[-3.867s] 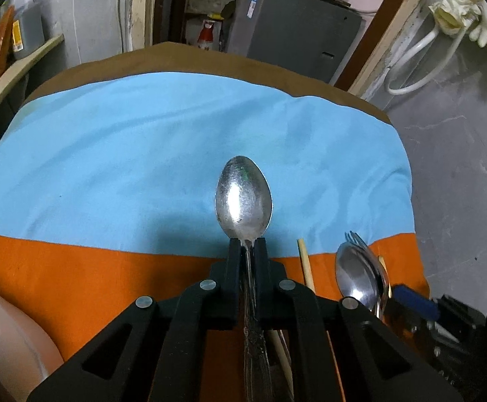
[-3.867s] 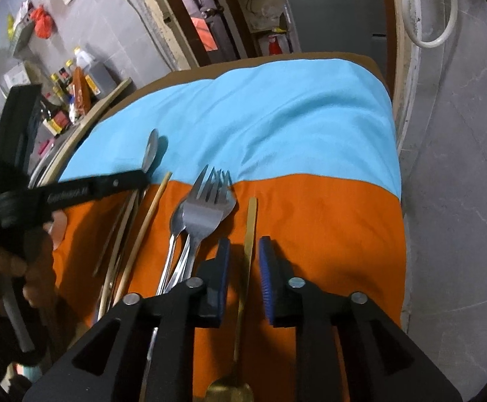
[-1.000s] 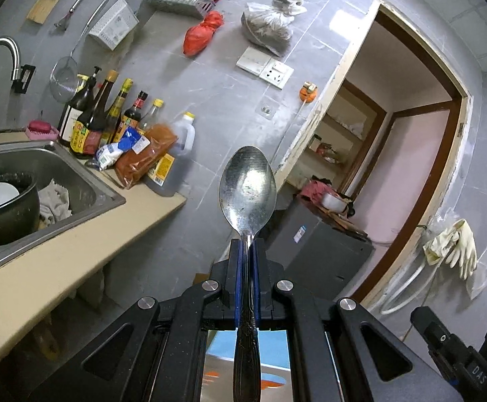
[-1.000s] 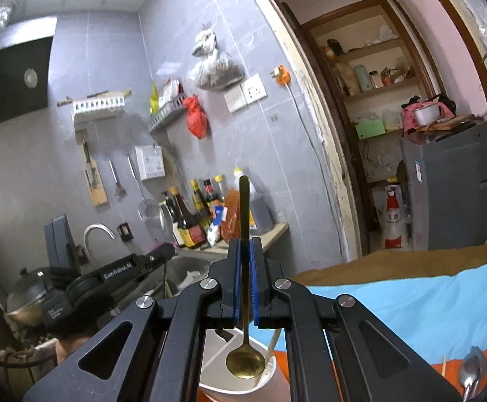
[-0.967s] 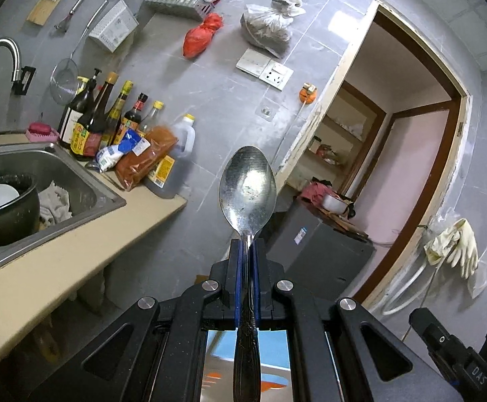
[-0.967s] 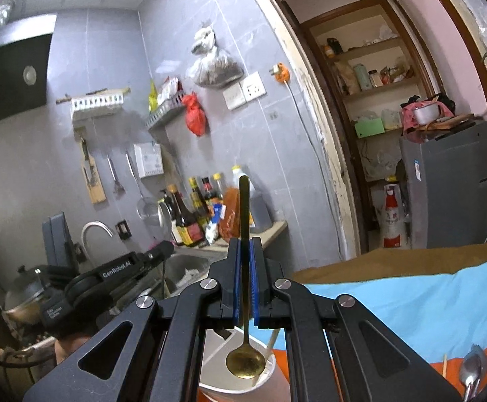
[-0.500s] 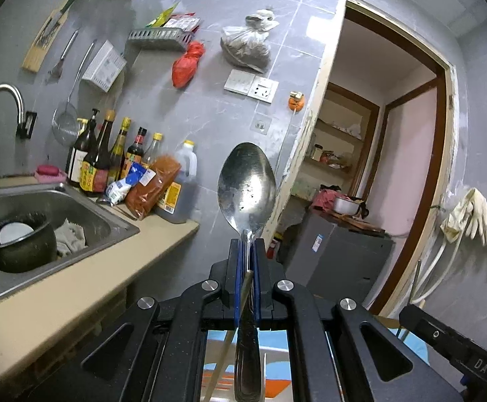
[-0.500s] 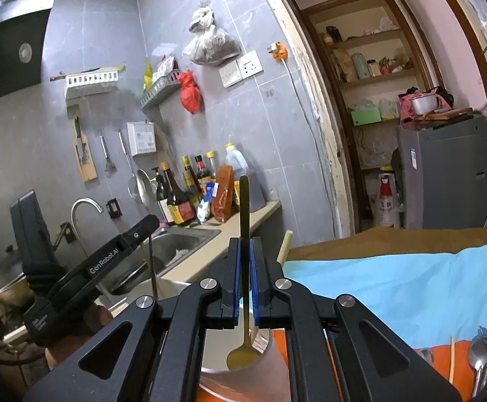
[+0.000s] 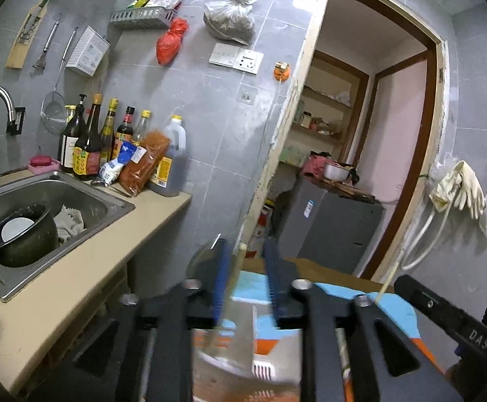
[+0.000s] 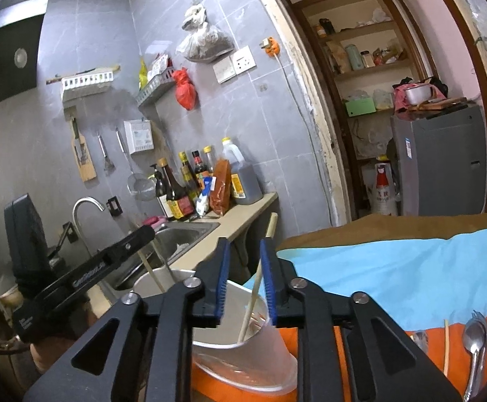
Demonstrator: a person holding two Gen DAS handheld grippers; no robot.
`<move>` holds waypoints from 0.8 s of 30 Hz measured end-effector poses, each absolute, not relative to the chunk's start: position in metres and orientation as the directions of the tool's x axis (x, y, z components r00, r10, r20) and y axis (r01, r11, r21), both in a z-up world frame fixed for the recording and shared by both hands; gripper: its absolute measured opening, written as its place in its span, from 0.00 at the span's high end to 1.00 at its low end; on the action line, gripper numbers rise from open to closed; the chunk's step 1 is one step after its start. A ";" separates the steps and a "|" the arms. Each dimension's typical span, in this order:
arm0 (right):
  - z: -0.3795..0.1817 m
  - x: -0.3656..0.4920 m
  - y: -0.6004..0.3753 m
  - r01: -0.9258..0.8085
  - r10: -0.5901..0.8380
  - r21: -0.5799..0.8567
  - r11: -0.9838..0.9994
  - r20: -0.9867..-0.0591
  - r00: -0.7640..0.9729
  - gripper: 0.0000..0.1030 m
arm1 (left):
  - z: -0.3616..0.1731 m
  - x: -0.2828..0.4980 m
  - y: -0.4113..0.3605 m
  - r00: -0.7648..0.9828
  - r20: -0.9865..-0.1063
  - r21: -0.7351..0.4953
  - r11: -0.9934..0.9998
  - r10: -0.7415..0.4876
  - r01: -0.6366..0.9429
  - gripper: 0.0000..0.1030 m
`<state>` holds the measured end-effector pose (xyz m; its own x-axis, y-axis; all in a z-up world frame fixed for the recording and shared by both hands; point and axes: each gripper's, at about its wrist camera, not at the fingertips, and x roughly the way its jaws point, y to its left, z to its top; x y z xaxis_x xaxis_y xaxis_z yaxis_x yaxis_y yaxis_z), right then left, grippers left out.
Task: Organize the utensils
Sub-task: 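Open both tools to drop the spoons into the white holder, then move both tools back toward the silver forks on the cloth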
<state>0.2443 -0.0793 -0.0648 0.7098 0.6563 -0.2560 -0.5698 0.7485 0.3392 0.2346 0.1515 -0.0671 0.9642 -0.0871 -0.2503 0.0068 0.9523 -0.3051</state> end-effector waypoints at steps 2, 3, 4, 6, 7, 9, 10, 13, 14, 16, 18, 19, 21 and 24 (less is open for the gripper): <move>-0.059 0.241 -0.086 -0.561 0.649 0.343 0.753 -0.247 0.720 0.78 | -0.062 0.231 0.146 0.963 -0.248 -0.303 0.953 -0.101 0.022 0.69; -0.057 0.240 -0.089 -0.557 0.645 0.344 0.756 -0.244 0.725 0.77 | -0.059 0.230 0.142 0.962 -0.251 -0.299 0.954 -0.111 0.032 0.68; -0.054 0.239 -0.094 -0.549 0.637 0.346 0.761 -0.240 0.732 0.74 | -0.055 0.229 0.137 0.959 -0.257 -0.290 0.956 -0.119 0.040 0.65; -0.050 0.237 -0.103 -0.533 0.622 0.348 0.771 -0.236 0.746 0.62 | -0.049 0.227 0.128 0.957 -0.260 -0.282 0.958 -0.128 0.052 0.59; -0.046 0.234 -0.111 -0.523 0.611 0.347 0.779 -0.232 0.757 0.53 | -0.045 0.225 0.123 0.957 -0.259 -0.282 0.958 -0.134 0.058 0.52; -0.042 0.232 -0.121 -0.508 0.593 0.340 0.791 -0.226 0.773 0.47 | -0.039 0.221 0.113 0.960 -0.249 -0.276 0.959 -0.130 0.058 0.42; -0.039 0.230 -0.128 -0.496 0.579 0.333 0.802 -0.225 0.784 0.44 | -0.035 0.219 0.107 0.962 -0.244 -0.273 0.960 -0.127 0.057 0.33; -0.030 0.223 -0.150 -0.459 0.533 0.311 0.832 -0.221 0.817 0.23 | -0.026 0.213 0.089 0.966 -0.231 -0.269 0.962 -0.118 0.053 0.13; -0.028 0.220 -0.156 -0.447 0.518 0.305 0.841 -0.217 0.827 0.15 | -0.023 0.212 0.082 0.967 -0.229 -0.264 0.963 -0.113 0.050 0.09; -0.022 0.215 -0.174 -0.420 0.485 0.291 0.860 -0.210 0.849 0.10 | -0.018 0.209 0.070 0.968 -0.226 -0.252 0.967 -0.107 0.048 0.08; -0.018 0.211 -0.189 -0.397 0.457 0.274 0.876 -0.208 0.865 0.03 | -0.014 0.207 0.053 0.968 -0.227 -0.225 0.973 -0.103 0.051 0.07; -0.016 0.208 -0.197 -0.387 0.444 0.267 0.883 -0.204 0.873 0.00 | -0.013 0.206 0.045 0.968 -0.228 -0.210 0.976 -0.103 0.054 0.06; -0.014 0.205 -0.212 -0.368 0.420 0.254 0.894 -0.198 0.885 0.00 | -0.013 0.203 0.029 0.968 -0.229 -0.189 0.980 -0.103 0.060 0.06; -0.013 0.203 -0.232 -0.339 0.388 0.239 0.910 -0.201 0.900 0.00 | -0.015 0.201 0.005 0.964 -0.238 -0.167 0.983 -0.115 0.076 0.06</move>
